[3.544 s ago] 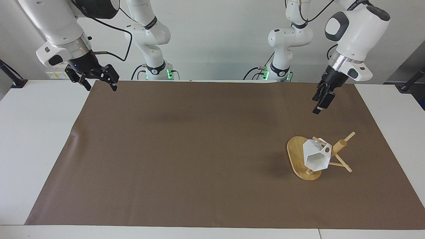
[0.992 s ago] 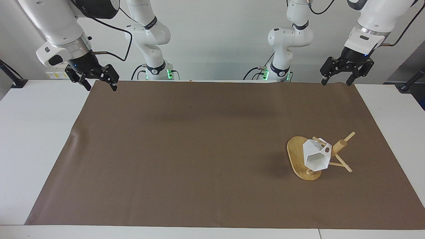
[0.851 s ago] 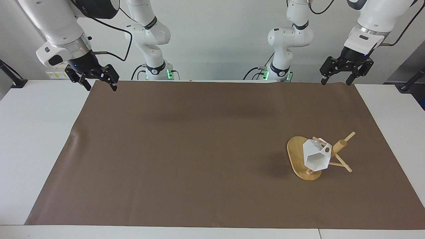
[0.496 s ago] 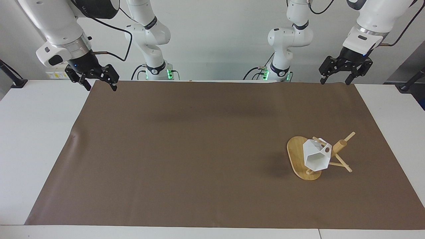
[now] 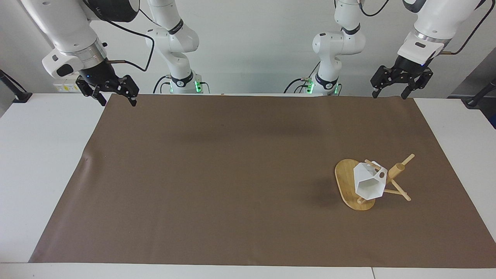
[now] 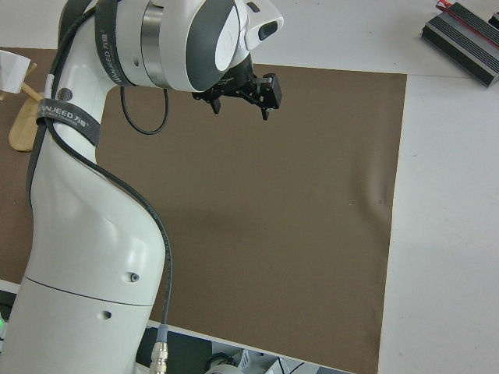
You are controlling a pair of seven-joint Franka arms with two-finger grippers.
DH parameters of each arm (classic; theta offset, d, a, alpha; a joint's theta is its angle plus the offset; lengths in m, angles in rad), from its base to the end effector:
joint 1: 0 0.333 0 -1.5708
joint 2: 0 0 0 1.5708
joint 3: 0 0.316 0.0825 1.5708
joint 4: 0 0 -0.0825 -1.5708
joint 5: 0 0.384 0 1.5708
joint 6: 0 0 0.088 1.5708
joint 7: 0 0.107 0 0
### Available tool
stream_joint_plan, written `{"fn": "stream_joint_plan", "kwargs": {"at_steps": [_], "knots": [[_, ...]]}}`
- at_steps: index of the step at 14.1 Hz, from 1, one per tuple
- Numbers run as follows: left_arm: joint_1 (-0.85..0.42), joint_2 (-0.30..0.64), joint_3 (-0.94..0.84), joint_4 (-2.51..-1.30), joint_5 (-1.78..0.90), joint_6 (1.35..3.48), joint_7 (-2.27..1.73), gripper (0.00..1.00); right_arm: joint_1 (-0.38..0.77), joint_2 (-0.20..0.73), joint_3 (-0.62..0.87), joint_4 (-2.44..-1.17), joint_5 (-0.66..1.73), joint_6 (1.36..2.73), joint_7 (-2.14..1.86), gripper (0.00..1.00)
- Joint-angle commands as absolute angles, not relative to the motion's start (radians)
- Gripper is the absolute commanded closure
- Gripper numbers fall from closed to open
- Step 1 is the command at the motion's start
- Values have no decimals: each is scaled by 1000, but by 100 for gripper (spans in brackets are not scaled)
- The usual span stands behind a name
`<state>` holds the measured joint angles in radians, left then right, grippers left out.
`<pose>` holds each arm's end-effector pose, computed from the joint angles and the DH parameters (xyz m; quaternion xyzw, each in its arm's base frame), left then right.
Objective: Hang cup on rack
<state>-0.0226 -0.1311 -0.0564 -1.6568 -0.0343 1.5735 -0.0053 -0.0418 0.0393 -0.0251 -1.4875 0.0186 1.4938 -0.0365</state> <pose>0.5114 -0.0463 0.6540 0.9989 -0.0370 0.0232 0.0144 0.5582 -0.0350 0.6350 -0.9997 0.0146 0.0160 0.0096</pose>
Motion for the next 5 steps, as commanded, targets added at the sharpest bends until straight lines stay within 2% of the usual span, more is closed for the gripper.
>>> {"fn": "stream_joint_plan", "kwargs": {"at_steps": [1, 5], "knots": [[-29, -161, -51, -1701, -41, 1606, 8, 0, -41, 34, -28, -1489, 15, 1499, -93, 0], [-28, -164, -51, -1704, -40, 1606, 9, 0, -41, 34, -28, -1489, 17, 1499, -87, 0]]}}
